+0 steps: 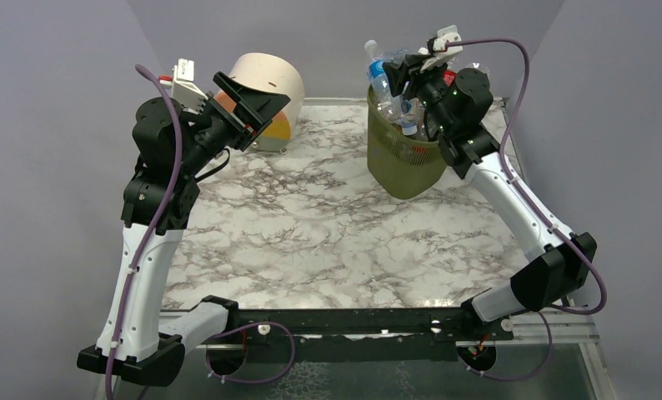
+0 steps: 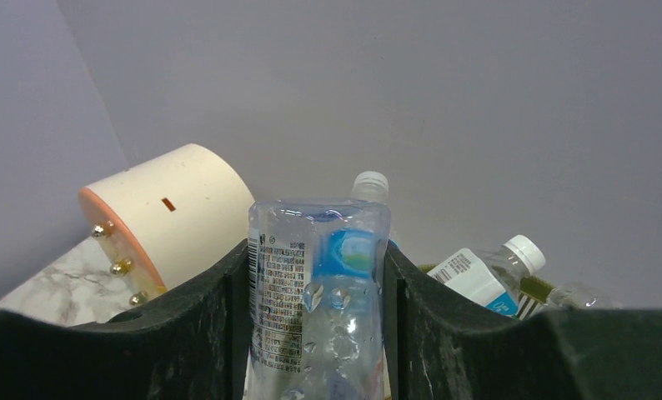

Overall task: Put the plastic bottles in the bin
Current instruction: Place the plastic bottle in the trash bin.

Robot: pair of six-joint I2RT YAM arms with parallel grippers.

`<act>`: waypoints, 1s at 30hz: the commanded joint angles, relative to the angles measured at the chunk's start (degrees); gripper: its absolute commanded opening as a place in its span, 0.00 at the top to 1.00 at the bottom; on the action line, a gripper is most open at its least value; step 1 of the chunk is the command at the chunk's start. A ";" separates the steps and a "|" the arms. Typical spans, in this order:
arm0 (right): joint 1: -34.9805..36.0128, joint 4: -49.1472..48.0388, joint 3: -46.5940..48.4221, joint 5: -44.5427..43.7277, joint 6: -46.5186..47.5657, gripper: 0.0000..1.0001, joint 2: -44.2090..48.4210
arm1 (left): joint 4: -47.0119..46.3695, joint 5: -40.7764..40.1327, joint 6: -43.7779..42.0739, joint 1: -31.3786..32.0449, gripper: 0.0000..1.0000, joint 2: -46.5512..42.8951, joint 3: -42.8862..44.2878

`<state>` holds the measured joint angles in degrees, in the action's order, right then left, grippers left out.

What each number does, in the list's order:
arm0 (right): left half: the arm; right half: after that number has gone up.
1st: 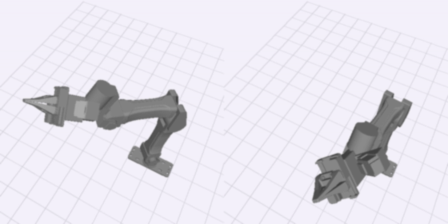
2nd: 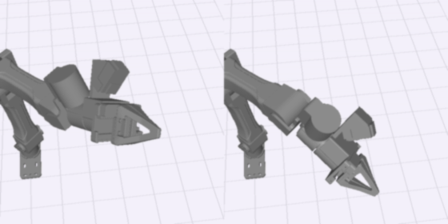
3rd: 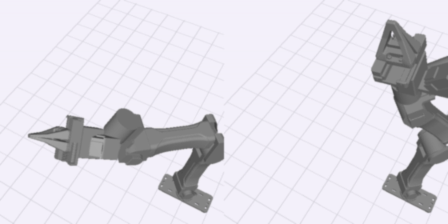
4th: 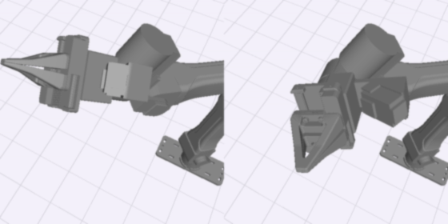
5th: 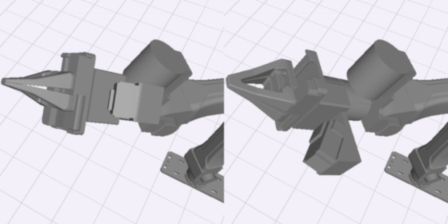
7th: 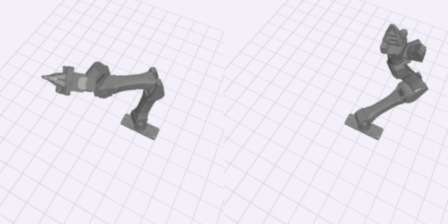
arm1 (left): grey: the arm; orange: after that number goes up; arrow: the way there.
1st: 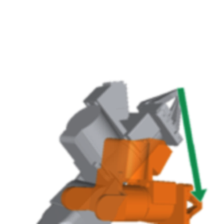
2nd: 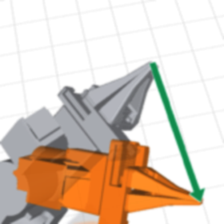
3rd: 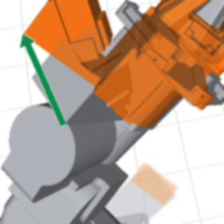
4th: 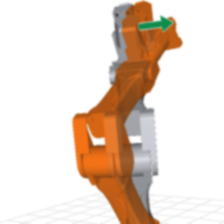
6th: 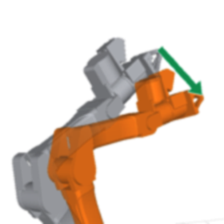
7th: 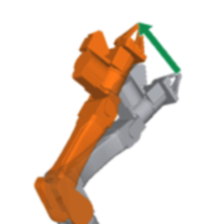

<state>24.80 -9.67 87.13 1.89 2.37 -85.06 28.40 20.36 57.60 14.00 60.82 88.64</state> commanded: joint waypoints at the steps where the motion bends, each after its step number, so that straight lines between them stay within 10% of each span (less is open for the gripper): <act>1: -0.25 -10.78 -3.55 0.14 -0.61 0.48 1.70 | -0.98 1.39 -0.92 0.14 0.01 -0.27 -0.05; 30: -0.71 -22.62 -20.59 -0.72 2.49 0.45 6.73 | -1.30 0.99 -1.39 0.11 0.01 1.32 -1.40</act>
<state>23.92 -29.85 67.33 1.72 5.52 -81.01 28.40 20.36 56.95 14.00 62.26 87.94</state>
